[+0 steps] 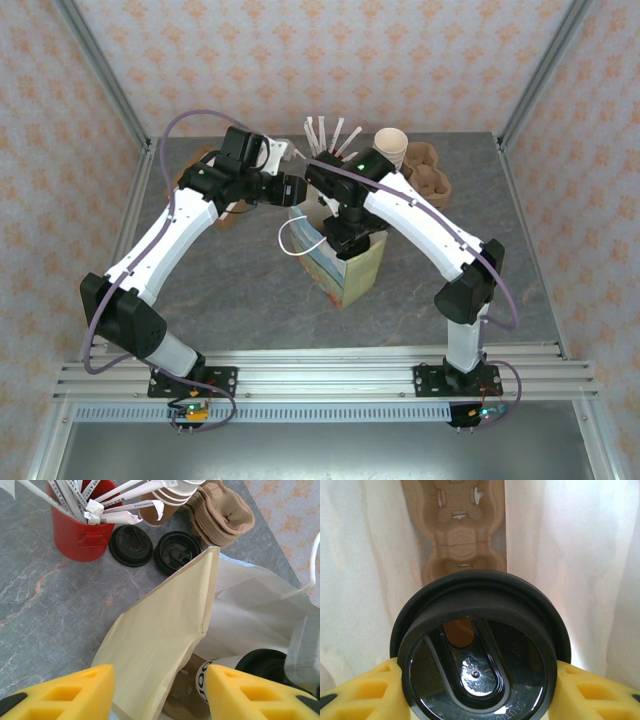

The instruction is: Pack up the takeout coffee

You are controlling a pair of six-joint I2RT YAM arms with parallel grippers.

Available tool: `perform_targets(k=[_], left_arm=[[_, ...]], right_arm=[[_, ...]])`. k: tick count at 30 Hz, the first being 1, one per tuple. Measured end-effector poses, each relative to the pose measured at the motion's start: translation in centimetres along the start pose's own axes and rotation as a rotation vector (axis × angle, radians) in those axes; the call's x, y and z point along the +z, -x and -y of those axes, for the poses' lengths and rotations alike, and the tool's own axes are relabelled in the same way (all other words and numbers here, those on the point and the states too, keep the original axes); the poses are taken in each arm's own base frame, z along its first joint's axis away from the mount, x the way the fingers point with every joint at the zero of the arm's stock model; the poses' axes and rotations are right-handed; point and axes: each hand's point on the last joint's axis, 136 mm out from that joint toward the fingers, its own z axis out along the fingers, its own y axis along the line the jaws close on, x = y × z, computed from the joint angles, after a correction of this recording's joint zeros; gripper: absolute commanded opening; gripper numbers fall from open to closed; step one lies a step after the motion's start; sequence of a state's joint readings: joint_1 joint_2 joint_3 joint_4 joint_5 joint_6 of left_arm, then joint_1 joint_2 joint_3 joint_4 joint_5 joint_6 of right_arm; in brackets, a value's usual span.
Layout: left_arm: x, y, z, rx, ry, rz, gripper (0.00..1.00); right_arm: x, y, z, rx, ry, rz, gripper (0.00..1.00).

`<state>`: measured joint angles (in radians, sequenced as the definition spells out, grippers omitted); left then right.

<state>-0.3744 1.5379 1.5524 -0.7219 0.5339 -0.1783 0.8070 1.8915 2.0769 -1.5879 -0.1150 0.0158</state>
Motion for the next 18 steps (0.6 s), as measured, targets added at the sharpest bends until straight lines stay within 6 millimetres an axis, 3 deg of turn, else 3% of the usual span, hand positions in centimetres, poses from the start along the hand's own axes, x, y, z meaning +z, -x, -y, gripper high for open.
perform_targets(k=[18], left_arm=[[0.0, 0.0, -0.1, 0.000, 0.007, 0.002, 0.52]], right_arm=[[1.4, 0.0, -0.2, 0.000, 0.009, -0.020, 0.47]])
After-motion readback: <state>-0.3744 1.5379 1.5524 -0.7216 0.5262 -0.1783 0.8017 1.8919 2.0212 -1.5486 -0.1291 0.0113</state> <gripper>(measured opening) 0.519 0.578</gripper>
